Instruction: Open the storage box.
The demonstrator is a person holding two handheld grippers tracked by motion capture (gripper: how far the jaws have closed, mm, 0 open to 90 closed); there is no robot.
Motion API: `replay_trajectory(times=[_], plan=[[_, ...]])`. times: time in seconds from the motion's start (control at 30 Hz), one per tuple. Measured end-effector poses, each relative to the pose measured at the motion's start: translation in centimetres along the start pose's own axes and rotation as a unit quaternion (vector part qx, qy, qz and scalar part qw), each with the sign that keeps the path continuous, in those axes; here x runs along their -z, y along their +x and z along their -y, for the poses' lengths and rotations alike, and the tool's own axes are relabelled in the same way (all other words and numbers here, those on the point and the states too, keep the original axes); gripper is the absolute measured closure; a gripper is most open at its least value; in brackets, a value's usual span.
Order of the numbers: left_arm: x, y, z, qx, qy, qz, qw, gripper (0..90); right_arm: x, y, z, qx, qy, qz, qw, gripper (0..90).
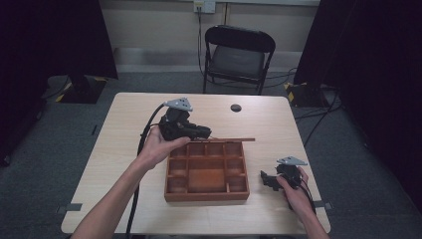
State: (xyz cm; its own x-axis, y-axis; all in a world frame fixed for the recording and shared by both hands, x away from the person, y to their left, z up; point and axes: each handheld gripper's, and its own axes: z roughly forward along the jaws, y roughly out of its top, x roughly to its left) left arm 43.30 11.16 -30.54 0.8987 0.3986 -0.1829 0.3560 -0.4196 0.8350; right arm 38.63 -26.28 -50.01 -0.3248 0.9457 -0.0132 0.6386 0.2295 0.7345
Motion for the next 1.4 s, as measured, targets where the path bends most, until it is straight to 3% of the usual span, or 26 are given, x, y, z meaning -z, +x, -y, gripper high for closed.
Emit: replay_trajectory(times=[1.4], plan=[[0.1, 1.8, -1.2, 0.028, -0.008, 0.012, 0.9995, 83.4, 0.0, 0.0, 0.0, 0.0, 0.0, 0.0, 1.0, 12.3]])
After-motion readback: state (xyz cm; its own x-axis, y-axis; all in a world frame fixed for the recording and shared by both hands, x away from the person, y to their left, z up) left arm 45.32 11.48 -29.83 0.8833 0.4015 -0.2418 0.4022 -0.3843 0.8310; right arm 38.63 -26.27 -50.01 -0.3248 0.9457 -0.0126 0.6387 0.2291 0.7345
